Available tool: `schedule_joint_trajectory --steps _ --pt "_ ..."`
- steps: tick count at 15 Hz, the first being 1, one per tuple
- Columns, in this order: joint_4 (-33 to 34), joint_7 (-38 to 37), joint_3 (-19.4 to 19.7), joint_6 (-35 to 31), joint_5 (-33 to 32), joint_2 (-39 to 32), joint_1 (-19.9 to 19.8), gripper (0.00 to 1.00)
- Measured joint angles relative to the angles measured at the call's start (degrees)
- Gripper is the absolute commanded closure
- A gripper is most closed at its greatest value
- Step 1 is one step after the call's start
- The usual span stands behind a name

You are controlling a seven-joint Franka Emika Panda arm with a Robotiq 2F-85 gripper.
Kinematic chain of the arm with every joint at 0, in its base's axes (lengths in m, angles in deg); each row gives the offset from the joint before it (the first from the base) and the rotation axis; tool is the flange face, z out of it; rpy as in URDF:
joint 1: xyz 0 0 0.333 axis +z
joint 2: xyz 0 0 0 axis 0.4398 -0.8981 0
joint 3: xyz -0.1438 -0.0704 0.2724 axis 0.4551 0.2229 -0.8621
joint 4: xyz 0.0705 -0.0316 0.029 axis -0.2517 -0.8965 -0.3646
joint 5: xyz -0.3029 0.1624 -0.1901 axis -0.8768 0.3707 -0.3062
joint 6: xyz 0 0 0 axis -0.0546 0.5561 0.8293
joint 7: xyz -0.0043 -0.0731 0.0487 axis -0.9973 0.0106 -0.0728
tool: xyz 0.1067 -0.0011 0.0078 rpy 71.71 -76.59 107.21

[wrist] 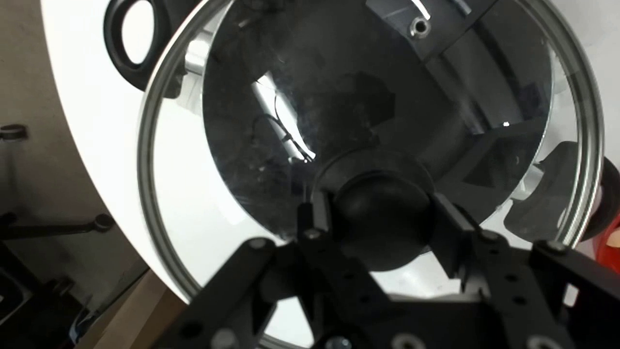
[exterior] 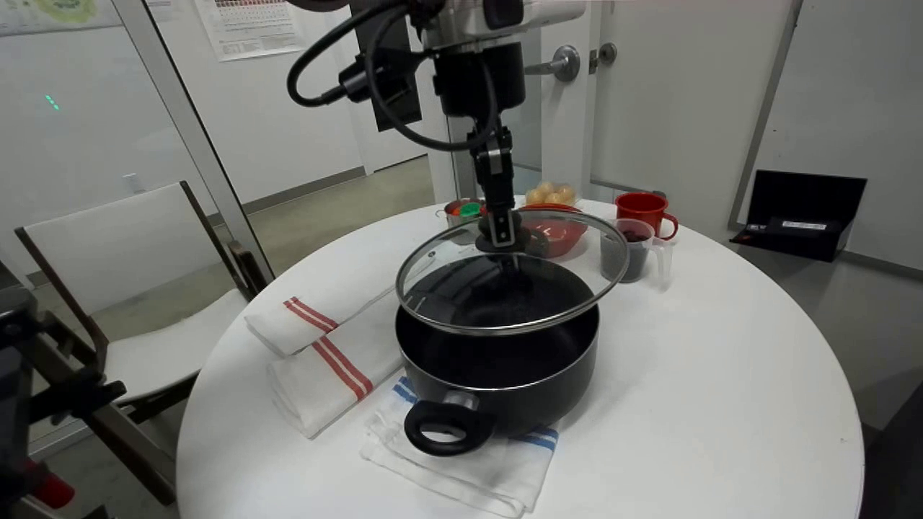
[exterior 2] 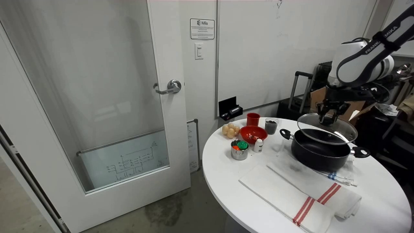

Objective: Put the glass lid on the pot.

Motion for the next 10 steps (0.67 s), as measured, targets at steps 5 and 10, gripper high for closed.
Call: schedule_joint_trajectory --steps 5,10 --pt "0.0 0.0 -0.6 0.0 2.6 -1.7 -0.6 0.74" --pt "0.5 0.1 -1.9 -0.2 5.4 -3.1 -1.6 0.74"
